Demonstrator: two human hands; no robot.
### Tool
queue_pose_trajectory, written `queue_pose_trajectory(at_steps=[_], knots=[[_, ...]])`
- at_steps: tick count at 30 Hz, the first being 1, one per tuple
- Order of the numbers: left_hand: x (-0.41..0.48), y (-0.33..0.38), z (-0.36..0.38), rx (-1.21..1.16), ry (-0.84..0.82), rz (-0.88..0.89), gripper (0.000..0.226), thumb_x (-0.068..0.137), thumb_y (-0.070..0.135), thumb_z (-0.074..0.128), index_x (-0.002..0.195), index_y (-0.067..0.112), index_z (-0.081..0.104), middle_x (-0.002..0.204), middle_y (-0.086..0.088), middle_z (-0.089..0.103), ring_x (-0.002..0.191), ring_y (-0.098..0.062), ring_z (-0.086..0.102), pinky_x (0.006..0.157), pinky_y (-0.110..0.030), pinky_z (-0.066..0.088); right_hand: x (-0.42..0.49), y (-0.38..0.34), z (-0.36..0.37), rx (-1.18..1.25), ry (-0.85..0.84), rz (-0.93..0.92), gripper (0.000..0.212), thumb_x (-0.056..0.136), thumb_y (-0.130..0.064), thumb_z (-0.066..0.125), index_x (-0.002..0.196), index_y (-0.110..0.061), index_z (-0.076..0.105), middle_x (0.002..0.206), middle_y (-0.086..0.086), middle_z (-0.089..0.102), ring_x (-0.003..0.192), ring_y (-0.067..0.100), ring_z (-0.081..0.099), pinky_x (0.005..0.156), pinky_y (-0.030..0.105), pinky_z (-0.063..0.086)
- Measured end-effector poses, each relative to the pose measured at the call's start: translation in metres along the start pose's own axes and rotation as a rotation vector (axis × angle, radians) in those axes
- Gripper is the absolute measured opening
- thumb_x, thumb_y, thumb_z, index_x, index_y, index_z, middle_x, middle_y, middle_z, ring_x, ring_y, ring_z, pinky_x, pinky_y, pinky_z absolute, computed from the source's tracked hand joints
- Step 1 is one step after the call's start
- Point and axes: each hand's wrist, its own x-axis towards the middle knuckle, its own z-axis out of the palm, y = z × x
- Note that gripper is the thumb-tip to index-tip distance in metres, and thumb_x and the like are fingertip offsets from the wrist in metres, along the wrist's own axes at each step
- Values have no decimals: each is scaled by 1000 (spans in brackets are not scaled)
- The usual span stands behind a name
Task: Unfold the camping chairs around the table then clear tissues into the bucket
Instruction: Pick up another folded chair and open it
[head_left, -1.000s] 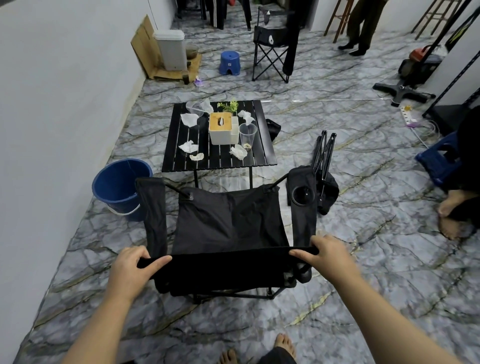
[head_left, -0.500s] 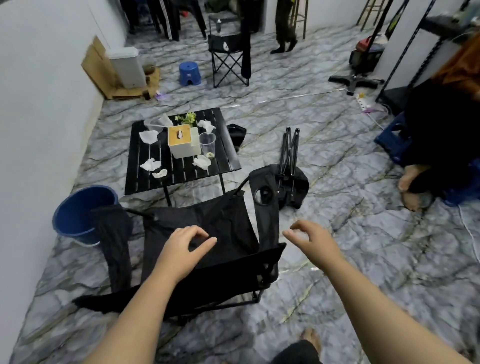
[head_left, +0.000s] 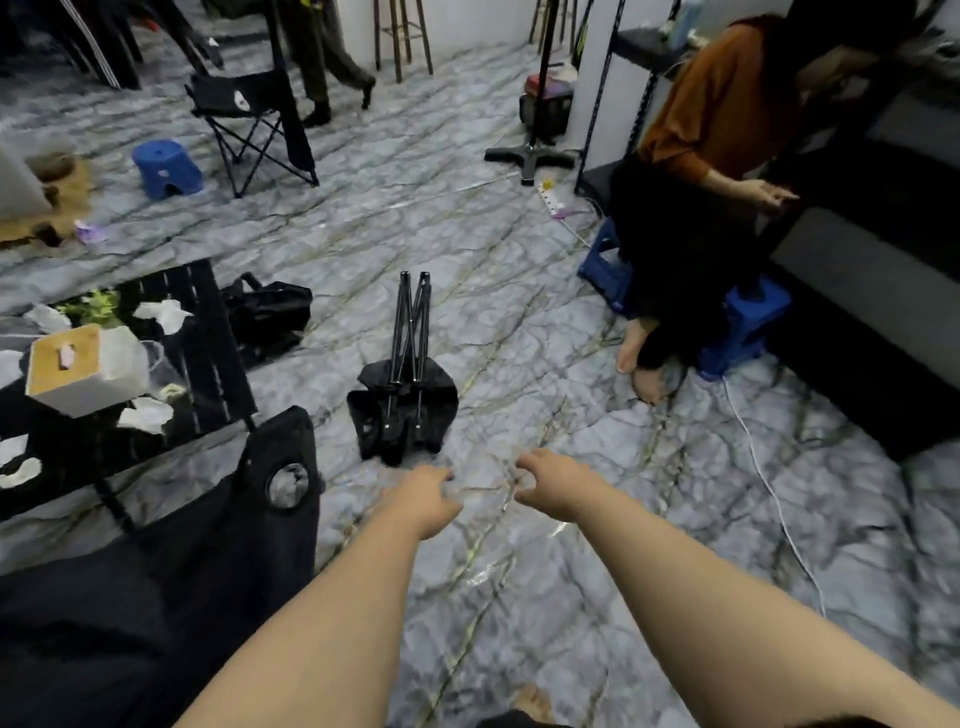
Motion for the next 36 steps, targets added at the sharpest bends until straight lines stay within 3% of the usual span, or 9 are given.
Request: queue_pose_trajectory(at_steps=[3,9,21,24,29,36], knots=[[40,42,-6,80,7,22,52,86,43,53,134,26,43,140,-4,46,127,-26,43,102,-40,41,31,27,-22,-39,-56,28,58,93,-44,48,144,-20,32,152,5,32,135,27,37,106,40,37],[127,76,-46,136,24,-108,43,88,40,48,129,26,44,132,-5,49,122,-28,44,97,-44,35,113,48,-77,-110,-121,39,57,95,-39,46,145,-19,30,152,5,33,135,29,37,107,43,38],[325,94,-185,31,24,-110,57,87,40,52,139,24,36,147,-1,36,139,-25,26,108,-49,30,309,24,-239,-207,-165,-24,51,95,-34,45,144,-24,32,150,4,35,133,28,40,107,42,37],[360,94,-219,-11,-13,-157,55,86,41,52,137,24,39,146,-1,38,136,-24,31,107,-47,31,348,21,-276,-272,-206,-75,52,95,-34,44,145,-24,30,153,3,31,136,27,36,109,43,35],[428,84,-272,-210,76,-294,43,86,34,51,127,21,49,135,-6,51,122,-29,48,102,-43,40,441,3,-339,-426,-255,-233,57,96,-35,46,148,-20,26,155,6,27,138,28,33,110,43,35],[495,68,-307,-588,241,-563,53,79,45,54,129,28,48,135,-4,51,122,-28,48,104,-47,39,563,-43,-412,-732,-303,-509,59,95,-34,47,148,-21,25,155,5,28,136,30,36,108,45,37]])
